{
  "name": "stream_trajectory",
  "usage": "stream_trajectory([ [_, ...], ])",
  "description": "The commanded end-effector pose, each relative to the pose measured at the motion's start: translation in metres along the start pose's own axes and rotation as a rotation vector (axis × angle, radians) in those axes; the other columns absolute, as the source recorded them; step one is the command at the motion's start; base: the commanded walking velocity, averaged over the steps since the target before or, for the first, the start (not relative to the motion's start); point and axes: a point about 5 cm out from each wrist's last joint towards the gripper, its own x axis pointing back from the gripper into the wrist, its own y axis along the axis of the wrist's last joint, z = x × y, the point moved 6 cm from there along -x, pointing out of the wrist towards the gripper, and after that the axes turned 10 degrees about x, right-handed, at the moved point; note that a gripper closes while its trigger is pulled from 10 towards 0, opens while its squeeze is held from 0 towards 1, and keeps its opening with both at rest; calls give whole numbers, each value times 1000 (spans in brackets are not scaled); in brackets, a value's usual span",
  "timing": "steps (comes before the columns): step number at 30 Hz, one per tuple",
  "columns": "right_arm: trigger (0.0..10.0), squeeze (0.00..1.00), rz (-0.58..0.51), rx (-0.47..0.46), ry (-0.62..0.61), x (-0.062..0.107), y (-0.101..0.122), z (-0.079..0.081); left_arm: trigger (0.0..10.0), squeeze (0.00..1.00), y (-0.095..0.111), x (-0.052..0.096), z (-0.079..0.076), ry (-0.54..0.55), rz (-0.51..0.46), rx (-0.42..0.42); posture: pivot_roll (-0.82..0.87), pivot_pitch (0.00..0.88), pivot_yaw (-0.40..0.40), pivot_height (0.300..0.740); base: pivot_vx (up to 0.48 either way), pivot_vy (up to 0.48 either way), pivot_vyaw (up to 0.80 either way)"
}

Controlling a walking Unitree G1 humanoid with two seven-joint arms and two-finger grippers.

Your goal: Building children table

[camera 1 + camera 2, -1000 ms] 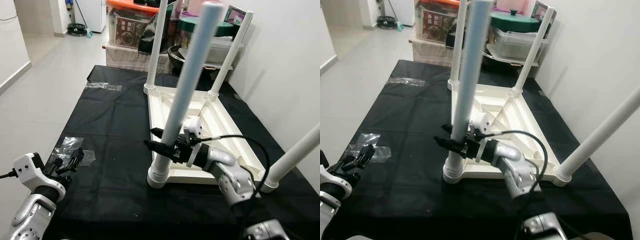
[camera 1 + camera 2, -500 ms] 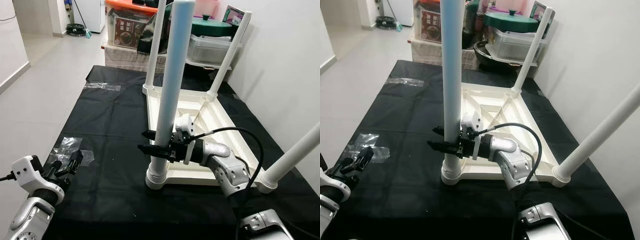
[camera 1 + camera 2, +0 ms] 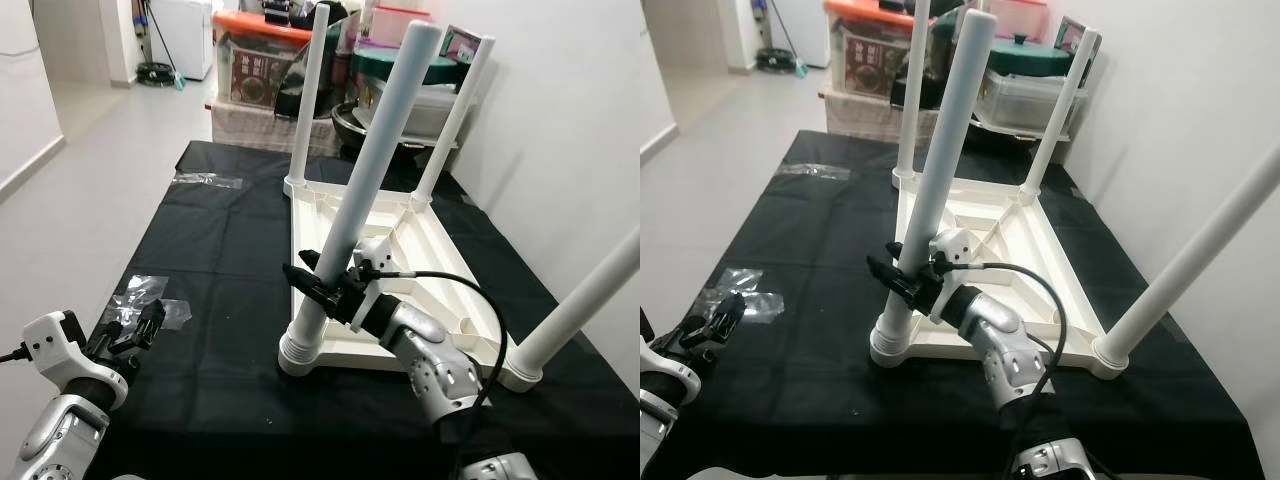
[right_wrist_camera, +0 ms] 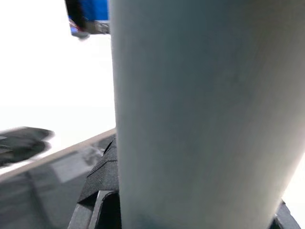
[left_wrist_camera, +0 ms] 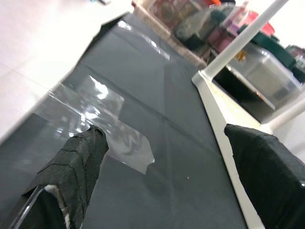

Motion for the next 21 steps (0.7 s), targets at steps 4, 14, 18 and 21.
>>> stream_trajectory([
  [4, 10000, 0, 402, 67, -530, 60, -78, -80, 10000, 0, -4, -4, -1, -5, 19, 1, 58, 0, -125, 740, 0, 0, 0],
  [14, 10000, 0, 392, 115, -696, 69, -72, -100, 10000, 0, -4, -4, 0, -5, 16, 0, 69, 0, -135, 740, 0, 0, 0],
  [18, 10000, 0, 372, -49, -804, 70, -76, -107, 10000, 0, -3, -2, 2, 0, 11, 1, 74, 0, -139, 740, 0, 0, 0],
  [21, 10000, 0, 363, -107, -829, 70, -79, -107, 10000, 0, -3, -2, 2, 1, 10, 2, 73, 0, -138, 740, 0, 0, 0],
])
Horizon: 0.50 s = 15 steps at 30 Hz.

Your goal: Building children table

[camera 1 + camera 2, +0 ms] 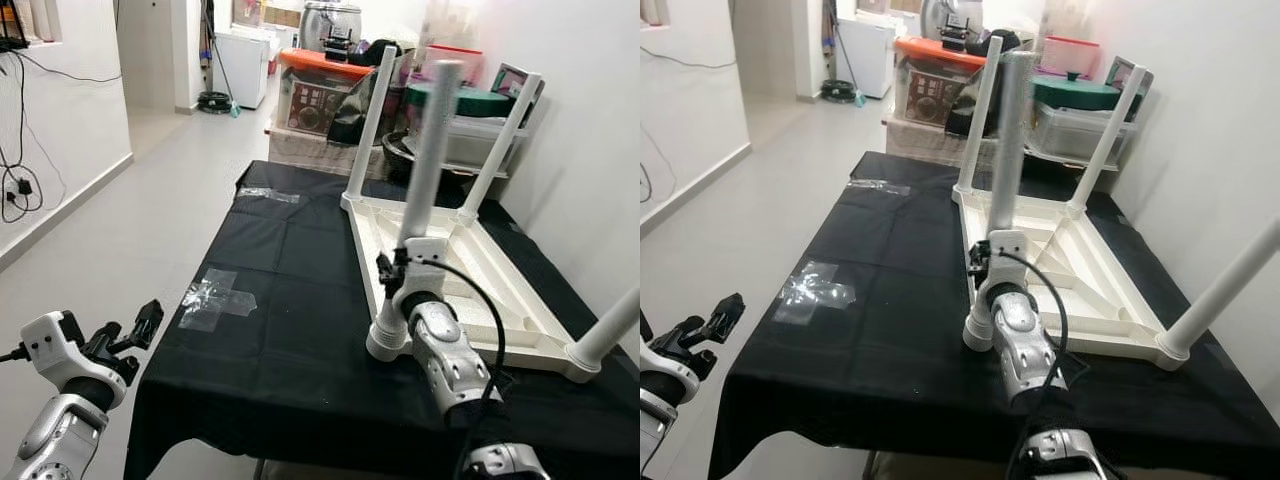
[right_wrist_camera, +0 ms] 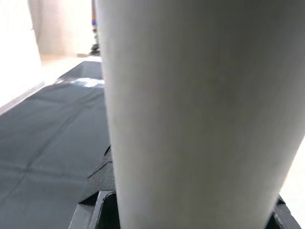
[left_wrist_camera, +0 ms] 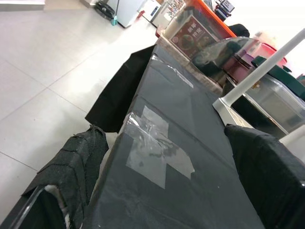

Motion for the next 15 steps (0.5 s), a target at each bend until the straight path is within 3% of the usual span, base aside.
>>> stream_trajectory([
  [1, 10000, 0, 176, -49, -40, 8, -50, -7, 10000, 0, -3, 0, 0, -3, 8, 1, 73, 0, -138, 740, 0, 0, 0],
  [5, 10000, 0, 152, -78, -46, 10, -48, -8, 10000, 0, -3, -1, 0, -4, 9, 0, 71, 0, -135, 740, 0, 0, 0],
  [9, 10000, 0, 73, -44, -4, 10, -36, -2, 10000, 0, -3, -3, -1, -9, 12, -1, 63, 0, -127, 740, 0, 0, 0],
  [15, 10000, 0, 48, -36, 6, 9, -31, 0, 10000, 0, -4, -4, -3, -13, 14, -1, 63, 0, -126, 740, 0, 0, 0],
])
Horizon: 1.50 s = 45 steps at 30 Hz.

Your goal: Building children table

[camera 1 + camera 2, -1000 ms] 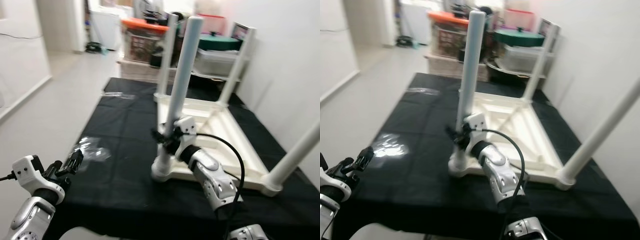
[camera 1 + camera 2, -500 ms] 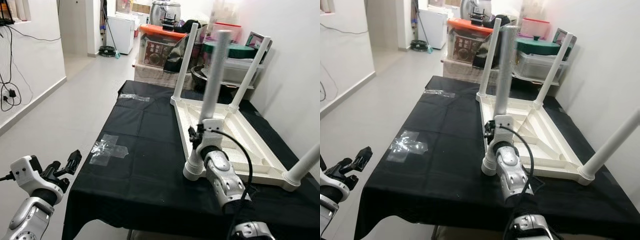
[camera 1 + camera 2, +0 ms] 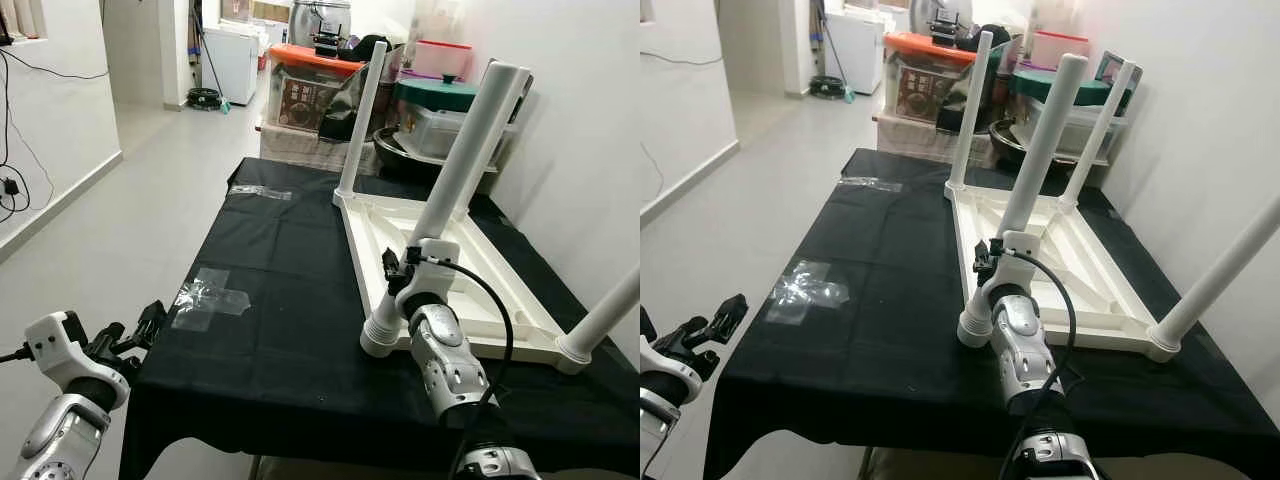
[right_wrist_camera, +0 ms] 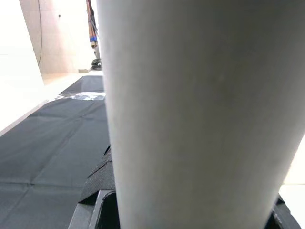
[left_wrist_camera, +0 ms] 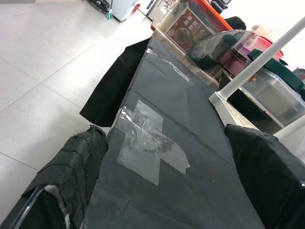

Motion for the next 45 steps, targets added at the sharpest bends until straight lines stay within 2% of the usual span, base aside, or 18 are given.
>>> stream_trajectory([
  [1, 10000, 0, 114, 15, -5, 7, -35, -4, 10000, 0, -2, -3, -3, -12, 9, -5, 64, 0, -126, 740, 0, 0, 0],
  [4, 10000, 0, 55, 54, 43, 8, -26, 4, 10000, 0, -2, -1, -2, -8, 8, -6, 67, 0, -129, 740, 0, 0, 0],
  [12, 10000, 0, -8, 85, 125, 11, -19, 19, 10000, 0, -1, -1, -2, -6, 6, -6, 69, 0, -128, 740, 0, 0, 0],
  [20, 10000, 0, 11, 86, 203, 13, -24, 32, 10000, 0, -2, -2, -2, -9, 8, -7, 68, 0, -125, 740, 0, 0, 0],
  [21, 10000, 0, 44, 59, 241, 12, -28, 39, 10000, 0, -2, -2, -3, -11, 9, -7, 69, 0, -125, 740, 0, 0, 0],
  [24, 10000, 0, 78, 22, 266, 11, -32, 44, 10000, 0, -2, -2, -3, -11, 10, -7, 69, 0, -125, 740, 0, 0, 0],
  [28, 10000, 0, 104, -14, 270, 6, -32, 42, 10000, 0, -2, -2, -3, -10, 11, -8, 71, 0, -130, 740, 0, 0, 0],
  [37, 10000, 0, 90, -8, 271, 4, -28, 40, 10000, 0, -2, -1, -2, -6, 9, -8, 72, 0, -133, 740, 0, 0, 0],
  [45, 10000, 0, 76, 12, 322, 15, -33, 53, 10000, 0, -2, -1, -1, -7, 11, -9, 69, 0, -128, 740, 0, 0, 0],
])
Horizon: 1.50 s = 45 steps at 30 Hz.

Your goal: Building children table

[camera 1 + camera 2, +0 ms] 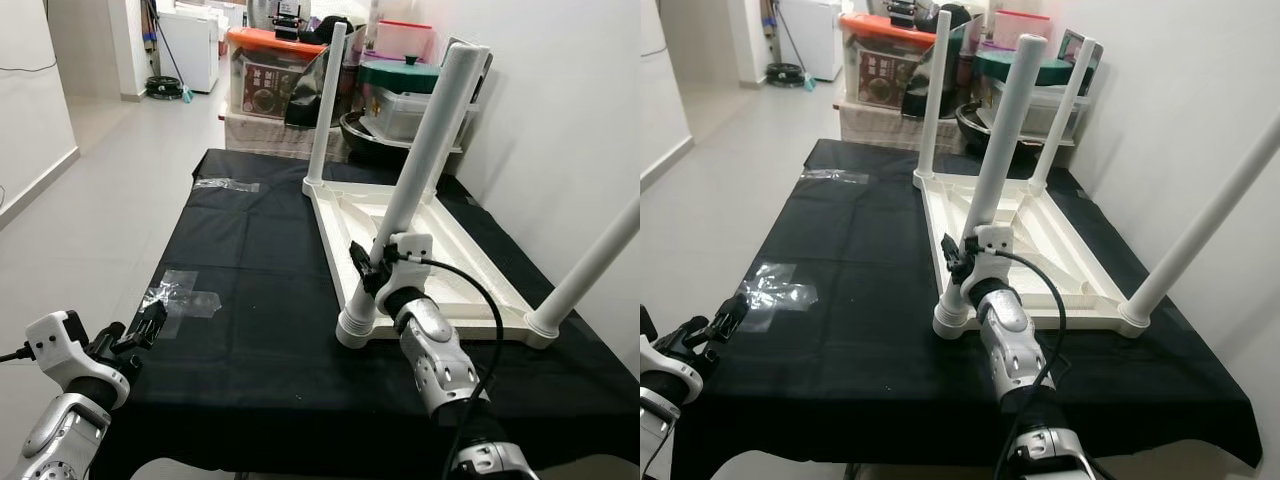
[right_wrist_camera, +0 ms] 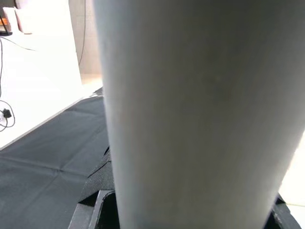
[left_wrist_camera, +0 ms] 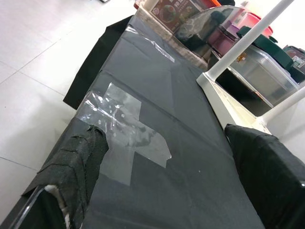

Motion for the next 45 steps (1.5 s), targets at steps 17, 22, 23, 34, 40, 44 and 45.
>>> stream_trajectory([
  [17, 10000, 0, 143, -26, 54, 3, -31, 10, 10000, 0, -2, -3, -2, -10, 8, -8, 72, 0, -133, 740, 0, 0, 0],
  [22, 10000, 0, 140, -27, 57, 2, -29, 10, 10000, 0, -2, -3, -2, -10, 8, -8, 72, 0, -133, 740, 0, 0, 0],
  [23, 10000, 0, 139, -28, 58, 2, -28, 10, 10000, 0, -2, -3, -2, -11, 9, -7, 68, 0, -132, 740, 0, 0, 0],
  [34, 10000, 0, 136, -33, 66, 2, -26, 12, 10000, 0, -2, -3, -3, -11, 3, -7, 67, 0, -134, 740, 0, 0, 0],
  [40, 10000, 0, 140, -32, 74, 4, -27, 15, 10000, 0, 3, -3, -2, -9, -22, -11, 68, 0, -136, 740, 225, 0, 0],
  [44, 10000, 0, 140, -31, 77, 4, -26, 15, 10000, 0, 2, -3, -3, -16, -24, -3, 66, 0, -136, 740, 335, 0, 0],
  [45, 10000, 0, 140, -31, 77, 4, -26, 15, 10000, 0, 2, -3, -3, -16, -24, -3, 66, 0, -136, 740, 334, 0, 0],
])
